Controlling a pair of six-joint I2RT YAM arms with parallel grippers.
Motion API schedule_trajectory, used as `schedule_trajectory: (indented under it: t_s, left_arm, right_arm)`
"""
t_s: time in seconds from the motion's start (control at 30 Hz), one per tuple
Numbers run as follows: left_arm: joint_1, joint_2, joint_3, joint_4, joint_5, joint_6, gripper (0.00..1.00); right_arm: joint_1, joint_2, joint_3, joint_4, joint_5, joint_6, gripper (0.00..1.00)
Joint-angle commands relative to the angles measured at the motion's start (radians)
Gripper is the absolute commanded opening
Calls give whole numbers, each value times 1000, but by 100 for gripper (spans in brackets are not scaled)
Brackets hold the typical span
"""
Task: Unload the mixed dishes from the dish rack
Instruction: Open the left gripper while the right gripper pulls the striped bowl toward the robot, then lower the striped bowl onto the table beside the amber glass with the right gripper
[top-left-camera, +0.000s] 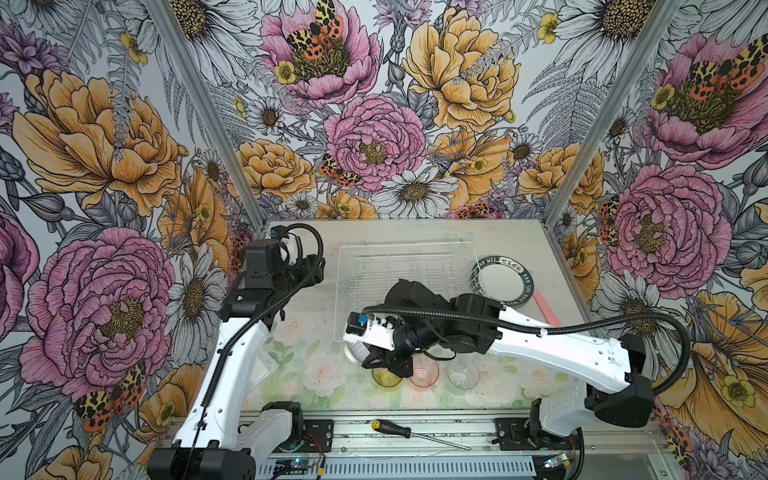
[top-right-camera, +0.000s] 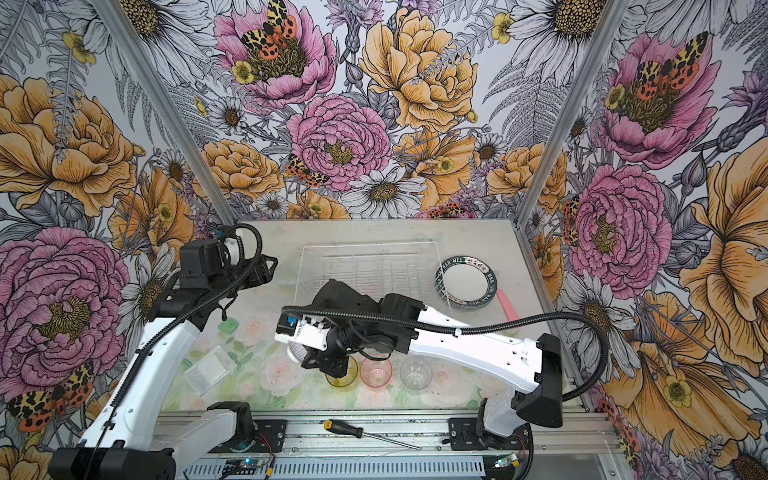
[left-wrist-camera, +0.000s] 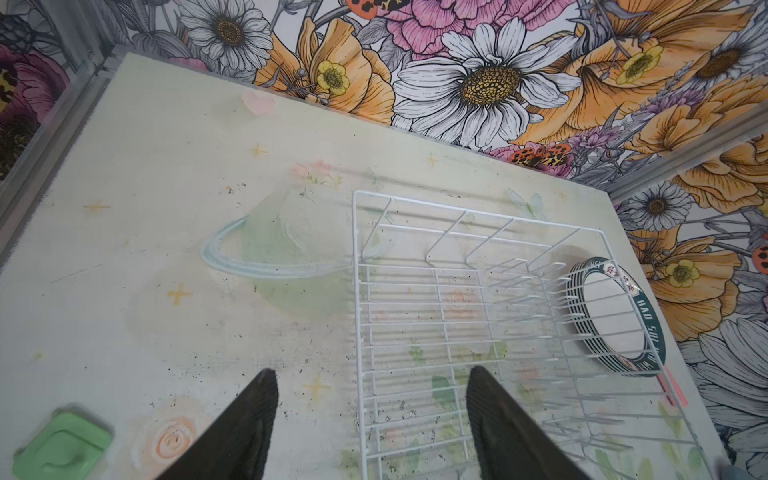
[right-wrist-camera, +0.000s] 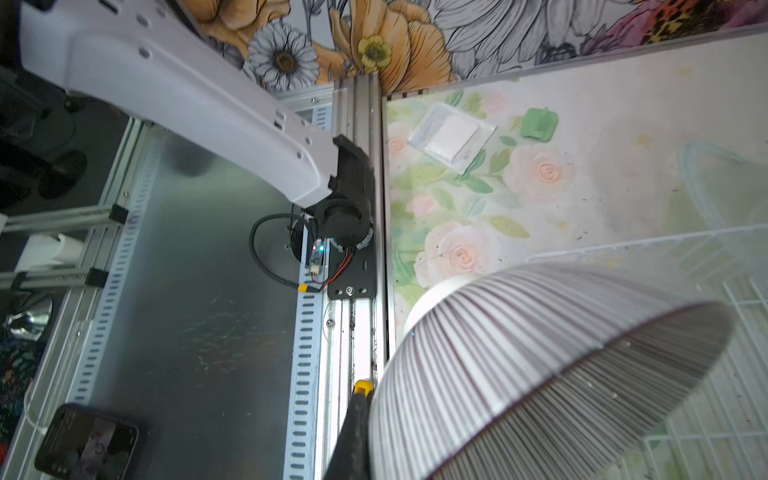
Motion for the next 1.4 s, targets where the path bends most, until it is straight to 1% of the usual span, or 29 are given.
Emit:
schedule_trajectory:
  t_s: [0.0,0.1,0.17,0.43,0.7,1.07,1.2,1.37]
  left_arm:
    - [48,-22,-8,41,56,-10,73]
    - [78,-28,-12,50,90,-13,74]
    - [89,-36,-13,52,102,-13,73]
    - [112,-44,-16,67,135,-14,73]
    - [136,-50,-20,72,157,-5,74]
    - [178,-72,-32,75,214,2,74]
    - [182,-92,-30,75,227,3,74]
    - [183,-110,-25,75,255,5,73]
  right_arm:
    - [84,83,81,-129,129,-106,0]
    - [163,172,140,-197,223,-141,0]
    - [201,213,158,-212,278,-157,0]
    - [252,333,208,-214,364,-204,0]
    - [261,447,280,-213,382,-254,0]
    - [240,582,338,-212,483,-304,0]
    - [220,615,355,-213,472,-317,0]
    - [198,656,380,-213,486,-331,0]
